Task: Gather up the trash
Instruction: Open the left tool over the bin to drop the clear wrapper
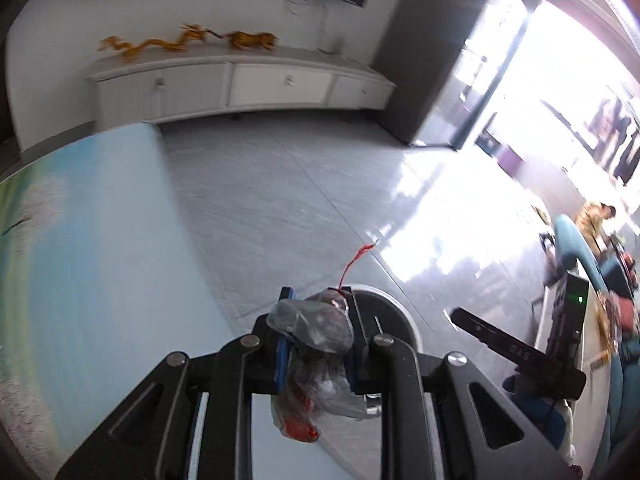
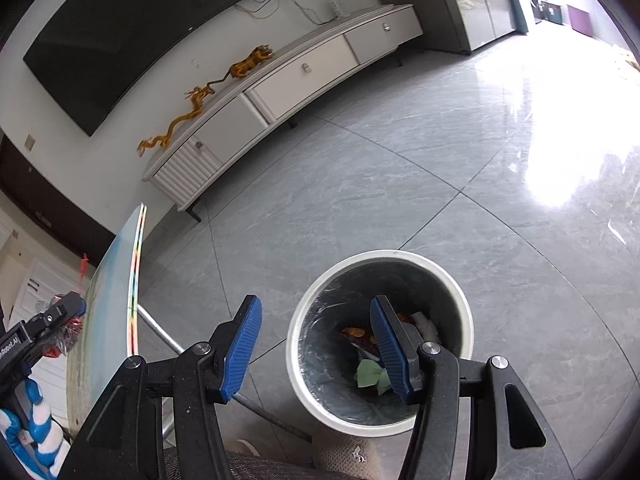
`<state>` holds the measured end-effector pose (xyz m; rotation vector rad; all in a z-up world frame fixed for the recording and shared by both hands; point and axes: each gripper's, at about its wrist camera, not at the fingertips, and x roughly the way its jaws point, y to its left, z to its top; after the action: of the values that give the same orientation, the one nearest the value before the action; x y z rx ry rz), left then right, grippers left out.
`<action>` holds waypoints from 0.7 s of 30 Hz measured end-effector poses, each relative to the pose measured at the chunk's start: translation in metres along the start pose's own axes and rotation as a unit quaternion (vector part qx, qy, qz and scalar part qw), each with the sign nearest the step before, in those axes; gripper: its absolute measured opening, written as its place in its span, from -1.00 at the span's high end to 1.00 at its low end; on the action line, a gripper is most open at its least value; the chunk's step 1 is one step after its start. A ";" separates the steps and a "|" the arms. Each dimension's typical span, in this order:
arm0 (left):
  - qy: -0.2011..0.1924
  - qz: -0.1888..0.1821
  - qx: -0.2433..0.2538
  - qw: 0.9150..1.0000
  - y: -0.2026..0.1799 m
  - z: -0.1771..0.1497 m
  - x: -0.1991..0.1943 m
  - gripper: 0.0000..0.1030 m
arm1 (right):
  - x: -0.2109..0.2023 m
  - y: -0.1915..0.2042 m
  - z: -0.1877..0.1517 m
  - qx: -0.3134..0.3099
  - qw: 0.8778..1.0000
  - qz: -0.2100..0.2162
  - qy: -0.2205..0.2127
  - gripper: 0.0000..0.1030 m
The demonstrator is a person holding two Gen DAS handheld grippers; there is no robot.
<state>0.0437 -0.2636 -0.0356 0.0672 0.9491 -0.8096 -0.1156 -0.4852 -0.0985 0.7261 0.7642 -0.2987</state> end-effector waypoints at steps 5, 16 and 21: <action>0.053 -0.036 0.040 0.997 -0.063 0.001 0.052 0.57 | -0.009 -0.033 0.003 0.031 0.999 -0.017 -0.013 -0.05; 0.116 -0.055 0.028 0.991 -0.096 0.013 0.125 0.07 | -0.015 -0.068 0.000 0.057 0.997 -0.048 -0.019 -0.05; 0.103 -0.042 0.024 0.994 -0.077 0.011 0.105 0.06 | -0.012 -0.062 -0.001 0.052 0.997 -0.047 -0.015 -0.05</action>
<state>0.0351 -0.3840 -0.0848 0.1546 1.1325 -0.9158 -0.1554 -0.5289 -0.1202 0.7827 0.7592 -0.4360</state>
